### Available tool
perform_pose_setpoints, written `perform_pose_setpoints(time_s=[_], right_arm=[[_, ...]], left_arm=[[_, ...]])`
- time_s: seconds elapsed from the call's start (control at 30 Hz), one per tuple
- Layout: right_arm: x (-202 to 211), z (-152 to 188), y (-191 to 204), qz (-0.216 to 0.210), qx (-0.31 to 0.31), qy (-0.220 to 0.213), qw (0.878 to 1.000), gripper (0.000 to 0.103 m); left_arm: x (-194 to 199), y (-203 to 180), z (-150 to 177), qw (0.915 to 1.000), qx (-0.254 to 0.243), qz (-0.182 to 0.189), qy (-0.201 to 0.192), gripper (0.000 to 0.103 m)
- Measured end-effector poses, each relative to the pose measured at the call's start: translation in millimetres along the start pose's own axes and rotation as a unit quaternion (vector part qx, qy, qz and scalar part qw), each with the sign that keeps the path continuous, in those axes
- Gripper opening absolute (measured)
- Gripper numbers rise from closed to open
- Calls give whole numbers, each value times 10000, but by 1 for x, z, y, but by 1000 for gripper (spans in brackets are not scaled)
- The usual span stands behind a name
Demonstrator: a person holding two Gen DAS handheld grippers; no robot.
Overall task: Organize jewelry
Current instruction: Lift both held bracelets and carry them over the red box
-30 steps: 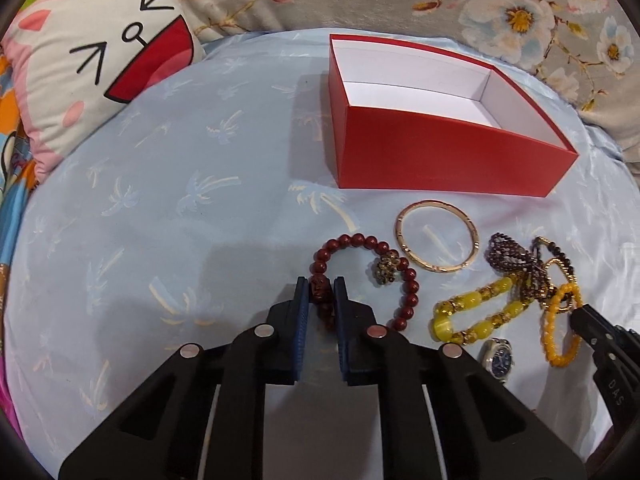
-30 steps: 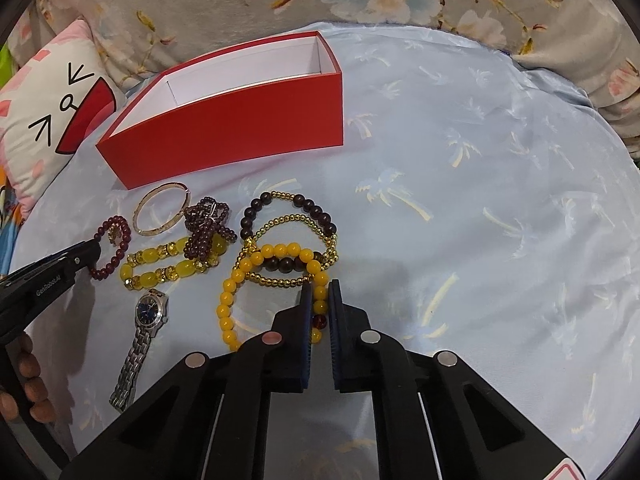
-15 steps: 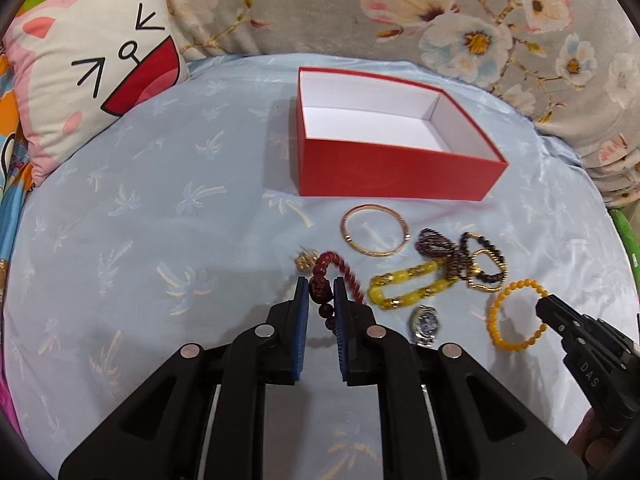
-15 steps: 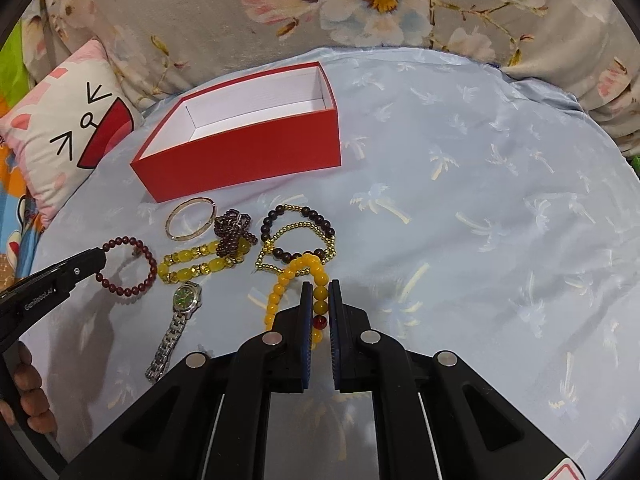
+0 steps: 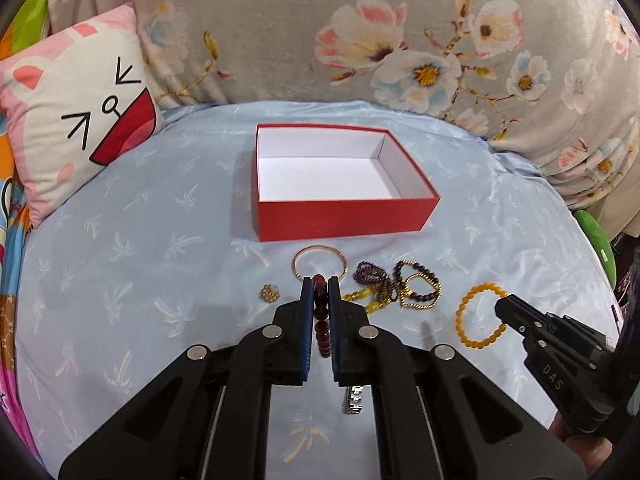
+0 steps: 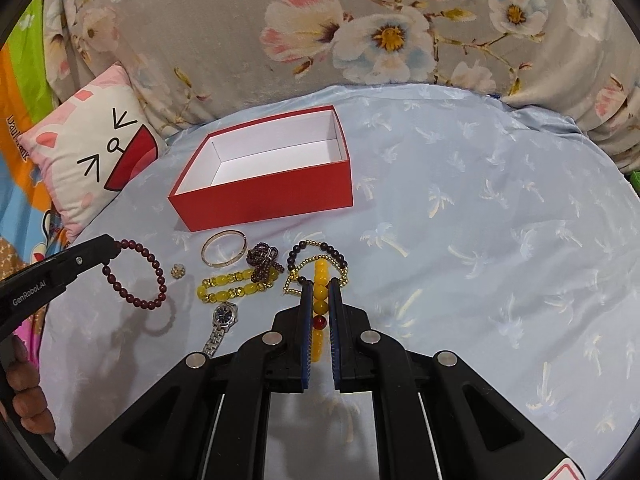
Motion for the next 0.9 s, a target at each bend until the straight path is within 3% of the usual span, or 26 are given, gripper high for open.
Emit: perform_pose_setpoints(time_s=[0.3, 0.5, 0.73, 0.9], right_arm=[[2, -4, -2, -122, -44, -7, 9999, 7], [-2, -6, -1, -122, -59, 17, 9999, 7], [-11, -12, 5, -236, -8, 88, 9997, 7], [-19, -46, 17, -395, 119, -96, 9991, 7]], left_arm=[[23, 9, -31, 9996, -21, 126, -232, 7], [31, 22, -40, 9994, -54, -79, -324, 7], [17, 33, -35, 9998, 64, -129, -160, 7], [-5, 25, -58, 9998, -60, -23, -193, 7]])
Point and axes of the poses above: each gripper's, at about its wrist camera, not at the fingertips, and x roughly against the way its jaws point, y to its left, z to its underside, the point moved 4 cm from there along -x, roughly the way its jaws point, and after that the axes turned 13 degrees about z, right-handed, at the moved point
